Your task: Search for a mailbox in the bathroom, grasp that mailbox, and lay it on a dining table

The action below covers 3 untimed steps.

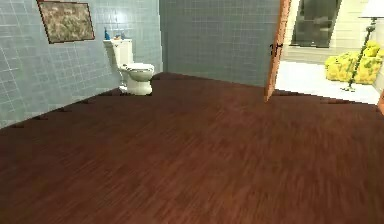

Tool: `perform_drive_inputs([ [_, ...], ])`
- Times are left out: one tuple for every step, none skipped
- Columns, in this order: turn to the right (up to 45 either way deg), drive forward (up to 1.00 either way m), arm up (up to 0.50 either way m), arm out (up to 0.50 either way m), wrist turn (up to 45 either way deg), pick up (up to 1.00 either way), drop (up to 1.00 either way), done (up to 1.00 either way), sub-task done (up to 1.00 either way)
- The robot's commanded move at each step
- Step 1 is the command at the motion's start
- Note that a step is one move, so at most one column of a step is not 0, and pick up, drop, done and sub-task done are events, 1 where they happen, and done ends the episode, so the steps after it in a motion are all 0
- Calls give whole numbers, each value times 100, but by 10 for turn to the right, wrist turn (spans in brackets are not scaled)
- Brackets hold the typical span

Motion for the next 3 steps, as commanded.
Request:
perform_drive_inputs([
  [330, 0, 0, 0, 0, 0, 0, 0, 0],
  [0, 15, 0, 0, 0, 0, 0, 0, 0],
  [450, 0, 0, 0, 0, 0, 0, 0, 0],
])
